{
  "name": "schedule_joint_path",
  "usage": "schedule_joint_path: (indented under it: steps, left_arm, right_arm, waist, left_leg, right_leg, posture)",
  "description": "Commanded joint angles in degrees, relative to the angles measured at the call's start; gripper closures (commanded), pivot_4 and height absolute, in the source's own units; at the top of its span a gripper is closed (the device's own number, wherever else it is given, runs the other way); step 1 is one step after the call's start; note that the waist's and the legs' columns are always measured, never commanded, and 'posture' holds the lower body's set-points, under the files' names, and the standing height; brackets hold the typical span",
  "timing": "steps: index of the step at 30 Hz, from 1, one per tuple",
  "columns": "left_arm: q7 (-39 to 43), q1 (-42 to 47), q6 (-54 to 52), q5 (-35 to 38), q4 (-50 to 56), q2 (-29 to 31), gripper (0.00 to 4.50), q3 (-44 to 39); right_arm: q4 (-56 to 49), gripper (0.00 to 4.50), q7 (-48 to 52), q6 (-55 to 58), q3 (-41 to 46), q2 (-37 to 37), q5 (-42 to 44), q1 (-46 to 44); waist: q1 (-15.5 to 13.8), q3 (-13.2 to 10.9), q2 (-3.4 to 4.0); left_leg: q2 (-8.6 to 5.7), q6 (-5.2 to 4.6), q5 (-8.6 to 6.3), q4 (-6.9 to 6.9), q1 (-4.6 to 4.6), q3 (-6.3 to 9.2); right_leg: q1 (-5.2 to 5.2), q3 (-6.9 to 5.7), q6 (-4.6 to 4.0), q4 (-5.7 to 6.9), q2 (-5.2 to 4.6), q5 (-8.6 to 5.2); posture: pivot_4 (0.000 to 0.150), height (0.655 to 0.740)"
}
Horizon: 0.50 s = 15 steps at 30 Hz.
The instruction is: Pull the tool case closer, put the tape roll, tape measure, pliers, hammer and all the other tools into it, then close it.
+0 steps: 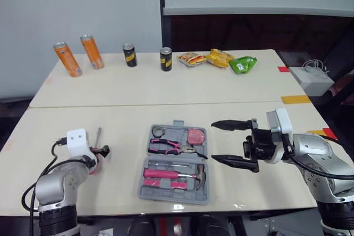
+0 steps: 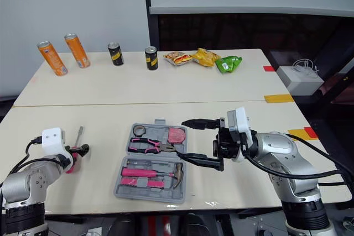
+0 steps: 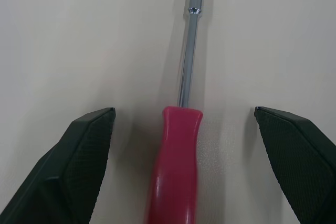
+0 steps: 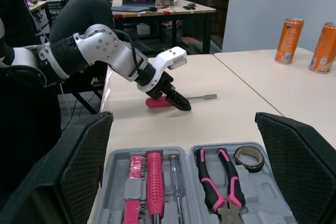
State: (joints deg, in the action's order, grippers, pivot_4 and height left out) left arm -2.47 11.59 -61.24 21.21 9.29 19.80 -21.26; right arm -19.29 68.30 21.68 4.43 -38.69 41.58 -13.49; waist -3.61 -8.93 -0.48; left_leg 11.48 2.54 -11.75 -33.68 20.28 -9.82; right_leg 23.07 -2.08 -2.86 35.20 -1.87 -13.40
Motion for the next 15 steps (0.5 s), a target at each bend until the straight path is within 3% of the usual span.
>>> schedule_joint_path:
  steps: [1,12,13,15]
  left_arm:
    - [0.53,0.05,0.5,-0.69,0.45,-0.13,0.26,-0.37]
    - [2.1,-1.02,1.37,-1.07,-0.05,-0.55,3.8,-0.92]
    - [2.28,-1.09,1.51,-1.09,-0.02,-0.55,4.03,-0.97]
    - [2.59,-1.26,1.67,-1.1,0.12,-0.51,4.02,-1.12]
  right_arm:
    - [-2.77,0.0,-0.67,-1.03,1.63,0.31,1.1,0.05]
    - [-2.82,0.0,-1.12,-2.2,1.16,0.4,0.47,1.12]
    - [-2.78,0.0,-1.13,-2.28,1.12,0.44,0.42,1.18]
    - [-2.8,0.0,-1.16,-2.39,1.04,0.5,0.34,1.32]
  waist:
    - [-0.01,0.0,0.0]
    - [-0.09,0.0,0.01]
    - [-0.09,0.0,0.01]
    - [-0.08,0.0,0.02]
  left_leg:
    - [0.0,0.0,0.0,0.0,0.0,0.0]
    - [-0.01,0.0,0.0,0.01,0.0,0.0]
    - [-0.01,0.01,0.0,0.02,0.0,0.0]
    - [-0.01,0.01,-0.01,0.02,-0.01,-0.01]
  right_leg:
    - [0.0,0.0,0.0,0.0,0.0,0.0]
    - [0.0,0.0,0.0,-0.04,-0.01,0.0]
    - [0.0,0.0,0.0,-0.05,-0.01,0.0]
    - [0.0,0.0,0.0,-0.05,-0.01,0.0]
  posture:
    - [0.15,0.74]
    - [0.15,0.74]
    - [0.15,0.74]
    - [0.15,0.74]
